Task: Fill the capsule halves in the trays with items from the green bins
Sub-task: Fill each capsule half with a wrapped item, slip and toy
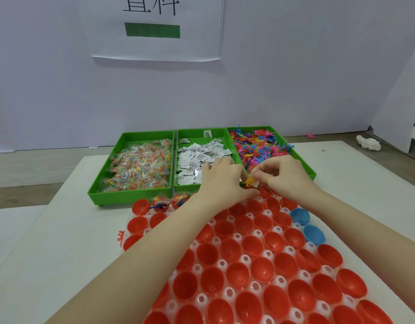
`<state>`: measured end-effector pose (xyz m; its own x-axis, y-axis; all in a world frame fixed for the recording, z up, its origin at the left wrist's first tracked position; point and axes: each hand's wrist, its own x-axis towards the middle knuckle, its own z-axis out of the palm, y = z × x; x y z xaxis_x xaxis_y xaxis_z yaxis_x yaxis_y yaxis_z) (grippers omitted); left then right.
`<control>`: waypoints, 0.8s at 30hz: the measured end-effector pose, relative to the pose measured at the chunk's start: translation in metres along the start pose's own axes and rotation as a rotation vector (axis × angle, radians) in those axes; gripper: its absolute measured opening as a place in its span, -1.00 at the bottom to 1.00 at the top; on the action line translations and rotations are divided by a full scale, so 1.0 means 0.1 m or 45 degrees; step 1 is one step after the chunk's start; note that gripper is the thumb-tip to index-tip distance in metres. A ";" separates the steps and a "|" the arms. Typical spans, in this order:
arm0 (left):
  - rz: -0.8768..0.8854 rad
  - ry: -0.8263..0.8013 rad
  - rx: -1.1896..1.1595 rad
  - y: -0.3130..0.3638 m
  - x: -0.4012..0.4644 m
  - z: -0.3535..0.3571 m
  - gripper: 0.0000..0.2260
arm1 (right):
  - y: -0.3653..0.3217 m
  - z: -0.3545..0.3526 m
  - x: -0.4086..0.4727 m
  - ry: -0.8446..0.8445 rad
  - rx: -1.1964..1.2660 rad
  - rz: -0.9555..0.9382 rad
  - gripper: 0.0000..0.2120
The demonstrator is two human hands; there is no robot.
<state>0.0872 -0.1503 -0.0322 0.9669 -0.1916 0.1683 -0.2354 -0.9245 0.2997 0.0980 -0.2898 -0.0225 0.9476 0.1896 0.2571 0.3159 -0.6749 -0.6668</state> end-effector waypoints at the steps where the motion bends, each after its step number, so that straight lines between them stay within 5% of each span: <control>1: -0.022 -0.013 -0.013 0.00 0.00 0.01 -0.64 | 0.01 0.01 -0.01 0.000 -0.019 -0.002 -0.88; 16: 0.003 0.011 -0.027 0.04 0.02 0.03 -0.59 | -0.07 0.02 0.03 -0.158 -0.765 -0.325 -0.81; 20: -0.020 -0.020 -0.021 0.03 0.02 0.01 -0.59 | -0.06 -0.11 0.07 -0.246 -0.392 -0.142 -0.62; 24: -0.040 -0.026 -0.034 0.00 0.01 0.01 -0.58 | -0.02 -0.18 0.09 -0.274 -0.184 -0.107 -0.67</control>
<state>0.0880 -0.1504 -0.0327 0.9756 -0.1698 0.1394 -0.2074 -0.9211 0.3296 0.1050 -0.2995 -0.0064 0.9115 0.3857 0.1426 0.3984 -0.7423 -0.5387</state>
